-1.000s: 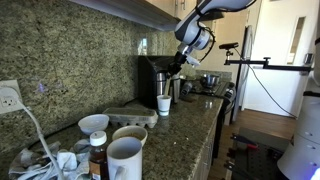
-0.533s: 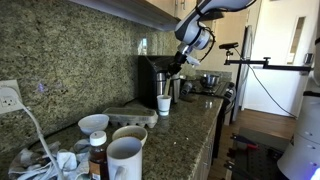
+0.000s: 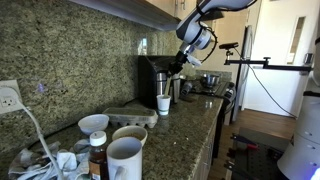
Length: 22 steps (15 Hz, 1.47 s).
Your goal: Use the wooden spoon to stir the contents in the white bowl
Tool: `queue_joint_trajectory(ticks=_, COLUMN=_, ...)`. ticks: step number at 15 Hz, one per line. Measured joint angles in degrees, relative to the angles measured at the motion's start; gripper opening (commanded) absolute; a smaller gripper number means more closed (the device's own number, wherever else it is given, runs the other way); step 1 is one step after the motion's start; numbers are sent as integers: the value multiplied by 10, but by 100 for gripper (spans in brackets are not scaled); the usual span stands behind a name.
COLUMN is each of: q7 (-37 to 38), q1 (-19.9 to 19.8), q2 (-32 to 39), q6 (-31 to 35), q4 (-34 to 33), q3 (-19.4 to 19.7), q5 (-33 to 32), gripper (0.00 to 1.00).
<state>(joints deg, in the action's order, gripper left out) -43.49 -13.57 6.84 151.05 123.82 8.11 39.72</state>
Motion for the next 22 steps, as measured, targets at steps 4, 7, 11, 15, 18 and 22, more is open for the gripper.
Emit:
queue_joint_trajectory(ticks=4, q7=-1, q1=-1, q2=-6, q6=0, q4=4, q3=0, q5=24, gripper=4)
queue_joint_trajectory(ticks=7, q7=-1, q1=-1, q2=-15, q6=0, q4=6, q3=0, q5=26, gripper=4)
queue_joint_trajectory(ticks=11, q7=-3, q1=-1, q2=-31, q6=0, q4=9, q3=-1, q5=26, gripper=4)
queue_joint_trajectory(ticks=15, q7=-8, q1=0, q2=-55, q6=0, q4=13, q3=-1, q5=27, gripper=4)
queue_joint_trajectory(ticks=18, q7=-14, q1=0, q2=-74, q6=1, q4=18, q3=-1, q5=30, gripper=4)
queue_joint_trajectory(ticks=22, q7=-14, q1=-1, q2=-93, q6=3, q4=22, q3=2, q5=41, gripper=4)
